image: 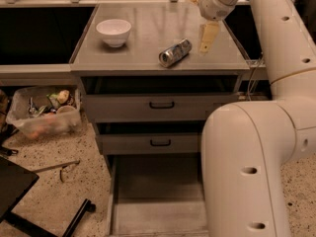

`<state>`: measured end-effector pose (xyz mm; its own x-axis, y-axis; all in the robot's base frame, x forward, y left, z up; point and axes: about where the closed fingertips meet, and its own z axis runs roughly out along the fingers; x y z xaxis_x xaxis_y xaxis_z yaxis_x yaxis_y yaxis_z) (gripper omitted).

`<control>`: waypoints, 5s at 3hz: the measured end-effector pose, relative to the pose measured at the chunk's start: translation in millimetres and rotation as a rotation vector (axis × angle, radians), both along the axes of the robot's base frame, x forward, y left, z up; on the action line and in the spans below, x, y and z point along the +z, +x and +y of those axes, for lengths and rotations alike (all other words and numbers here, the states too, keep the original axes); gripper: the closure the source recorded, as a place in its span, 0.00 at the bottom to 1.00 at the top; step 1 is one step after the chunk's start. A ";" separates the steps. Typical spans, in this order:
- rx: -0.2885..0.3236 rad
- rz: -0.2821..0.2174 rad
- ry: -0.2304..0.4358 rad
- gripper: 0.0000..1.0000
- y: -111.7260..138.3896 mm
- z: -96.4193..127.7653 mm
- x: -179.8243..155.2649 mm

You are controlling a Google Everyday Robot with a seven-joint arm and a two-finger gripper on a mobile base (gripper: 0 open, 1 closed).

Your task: Place redbull can into bottom drawer

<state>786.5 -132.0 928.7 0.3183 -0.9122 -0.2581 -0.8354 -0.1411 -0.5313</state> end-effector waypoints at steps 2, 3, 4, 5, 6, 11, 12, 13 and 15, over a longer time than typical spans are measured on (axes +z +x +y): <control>0.110 0.022 -0.113 0.00 8.8 34.5 -24.0; 0.139 0.037 -0.156 0.00 10.2 43.5 -33.2; 0.150 0.054 -0.178 0.00 10.5 48.6 -40.6; 0.133 0.088 -0.178 0.00 9.9 47.9 -51.9; 0.119 0.124 -0.176 0.00 8.5 46.4 -64.3; 0.072 0.235 -0.214 0.00 -1.5 59.9 -85.2; 0.054 0.269 -0.202 0.19 -3.4 58.9 -96.6; 0.050 0.235 -0.189 0.42 7.4 63.8 -97.7; 0.046 0.215 -0.180 0.88 10.9 67.7 -98.7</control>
Offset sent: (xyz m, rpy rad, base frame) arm 0.0343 0.0399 -0.0108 -0.2071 0.0542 0.1784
